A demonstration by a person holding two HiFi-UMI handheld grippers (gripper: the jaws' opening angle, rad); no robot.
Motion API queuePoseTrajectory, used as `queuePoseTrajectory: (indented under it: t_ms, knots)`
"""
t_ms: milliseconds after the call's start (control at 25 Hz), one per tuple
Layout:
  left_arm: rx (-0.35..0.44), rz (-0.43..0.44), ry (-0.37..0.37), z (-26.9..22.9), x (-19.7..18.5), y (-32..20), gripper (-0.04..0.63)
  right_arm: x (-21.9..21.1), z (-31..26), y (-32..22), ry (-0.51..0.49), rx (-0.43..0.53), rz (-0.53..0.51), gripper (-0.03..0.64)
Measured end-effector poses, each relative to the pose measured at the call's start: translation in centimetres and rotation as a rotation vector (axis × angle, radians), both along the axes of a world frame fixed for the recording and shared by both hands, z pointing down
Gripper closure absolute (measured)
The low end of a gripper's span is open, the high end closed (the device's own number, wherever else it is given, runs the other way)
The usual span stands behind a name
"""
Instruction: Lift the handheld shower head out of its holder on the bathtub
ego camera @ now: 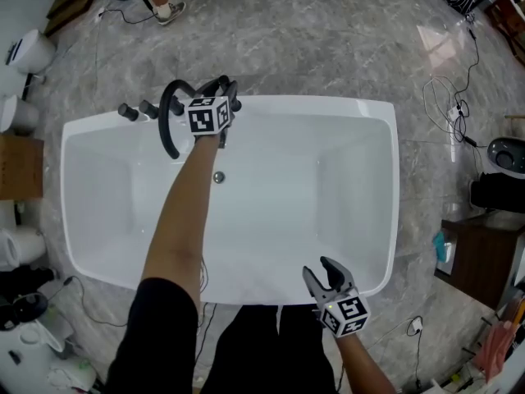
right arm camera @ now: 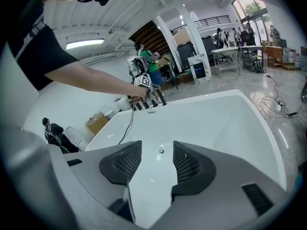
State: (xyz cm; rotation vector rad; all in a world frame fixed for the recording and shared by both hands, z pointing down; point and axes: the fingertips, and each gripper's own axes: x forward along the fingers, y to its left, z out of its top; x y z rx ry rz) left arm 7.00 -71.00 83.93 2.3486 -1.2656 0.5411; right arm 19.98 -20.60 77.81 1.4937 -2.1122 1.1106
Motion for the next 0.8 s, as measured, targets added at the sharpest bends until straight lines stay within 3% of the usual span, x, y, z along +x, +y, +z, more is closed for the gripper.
queuePoseTrajectory:
  t_ms: [80, 400, 800]
  knots:
    - [0.009, 0.011, -0.003, 0.0, 0.2, 0.0, 0.459, -0.3, 0.3, 0.2, -0.001, -0.005, 0.002, 0.422]
    - [-0.012, 0.048, -0.054, -0.3, 0.4, 0.8, 0.462, -2.1, -0.7, -0.4, -0.030, 0.012, 0.019, 0.429]
    - [0.055, 0.054, -0.045, -8.9, -1.0, 0.8, 0.463, -3.1, -5.8, -6.4, -0.023, 0.105, 0.056, 0.436]
